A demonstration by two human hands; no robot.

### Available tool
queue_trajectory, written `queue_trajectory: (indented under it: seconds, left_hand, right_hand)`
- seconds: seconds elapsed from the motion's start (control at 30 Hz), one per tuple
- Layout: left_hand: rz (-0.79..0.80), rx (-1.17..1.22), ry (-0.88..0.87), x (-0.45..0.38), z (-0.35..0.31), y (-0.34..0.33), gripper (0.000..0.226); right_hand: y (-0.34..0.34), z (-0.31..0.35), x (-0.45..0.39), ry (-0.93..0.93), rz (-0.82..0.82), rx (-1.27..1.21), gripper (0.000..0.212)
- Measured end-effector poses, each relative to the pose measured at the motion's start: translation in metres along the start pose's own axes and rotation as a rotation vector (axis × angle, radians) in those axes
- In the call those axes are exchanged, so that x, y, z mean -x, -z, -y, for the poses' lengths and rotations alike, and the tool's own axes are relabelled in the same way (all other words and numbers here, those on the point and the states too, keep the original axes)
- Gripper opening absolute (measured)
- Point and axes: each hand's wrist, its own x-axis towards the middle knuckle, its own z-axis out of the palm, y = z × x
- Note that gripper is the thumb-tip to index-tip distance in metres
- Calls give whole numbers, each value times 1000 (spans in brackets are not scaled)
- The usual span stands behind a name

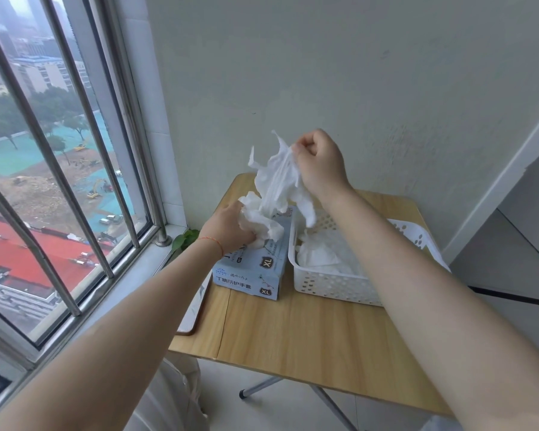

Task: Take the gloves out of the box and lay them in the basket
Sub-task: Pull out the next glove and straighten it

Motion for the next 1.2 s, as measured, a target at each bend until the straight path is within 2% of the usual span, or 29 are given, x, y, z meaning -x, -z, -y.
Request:
queue_trajectory:
  seconds: [0.1, 0.2, 0.27, 0.33, 0.4, 0.5, 0.57, 0.63, 0.67, 0.73, 0.77, 0.8, 0.87, 0.9, 0.97, 1.07, 1.13, 1.2]
  left_hand:
    - [3, 58, 17, 1, -3, 1, 76]
    - [-135, 175, -14, 8, -14, 3, 83]
    - [-260, 219, -143, 13, -21, 7, 66]
    - [-321, 185, -263, 15, -25, 9, 41]
    - [-245, 30, -301, 13, -25, 6, 30]
    - [30, -346, -258, 12, -22, -5, 33]
    - [138, -462, -211, 10, -22, -9, 34]
    - [165, -373, -170, 9, -25, -5, 30]
    - [131, -252, -156, 8, -27, -1, 26]
    - [-70, 68, -141, 10, -29, 7, 11]
    - [-181, 196, -176, 13, -30, 12, 17]
    - [-222, 285, -234, 15, -34, 16, 30]
    - [-186, 358, -319, 18, -43, 19, 41]
    - [-188, 360, -332, 19, -46, 17, 37]
    - [-299, 327, -264, 14, -48, 16, 24]
    - [-424, 72, -157, 8, -42, 19, 34]
    - [-339, -195, -214, 4, -35, 19, 38]
    - [-176, -393, -293, 3, -30, 12, 34]
  right_hand:
    - [-1, -4, 1, -98, 112, 74, 7]
    - [-6, -12, 5, -208, 121, 30, 8]
    - [-8, -12, 7, -258, 129, -11, 7]
    - [-8, -10, 7, -277, 129, -5, 8]
    - [-6, -7, 5, -259, 84, -6, 8]
    - [1, 3, 3, -212, 8, -83, 8]
    - [5, 9, 4, -187, -11, -128, 8]
    - [8, 11, 6, -191, 6, -139, 9]
    - [8, 9, 6, -208, 24, -138, 8]
    - [9, 5, 9, -251, 62, -123, 8]
    - [9, 2, 10, -270, 83, -104, 8]
    - [8, 0, 11, -282, 116, -87, 9]
    - [6, -3, 15, -297, 210, -83, 10]
    - [5, -3, 16, -299, 262, -93, 12]
    - [3, -6, 18, -284, 314, -125, 17]
    - [7, -19, 16, -240, 186, -3, 20]
    - [12, -33, 14, -217, 145, 217, 21]
    - [13, -50, 14, -243, 203, 418, 28]
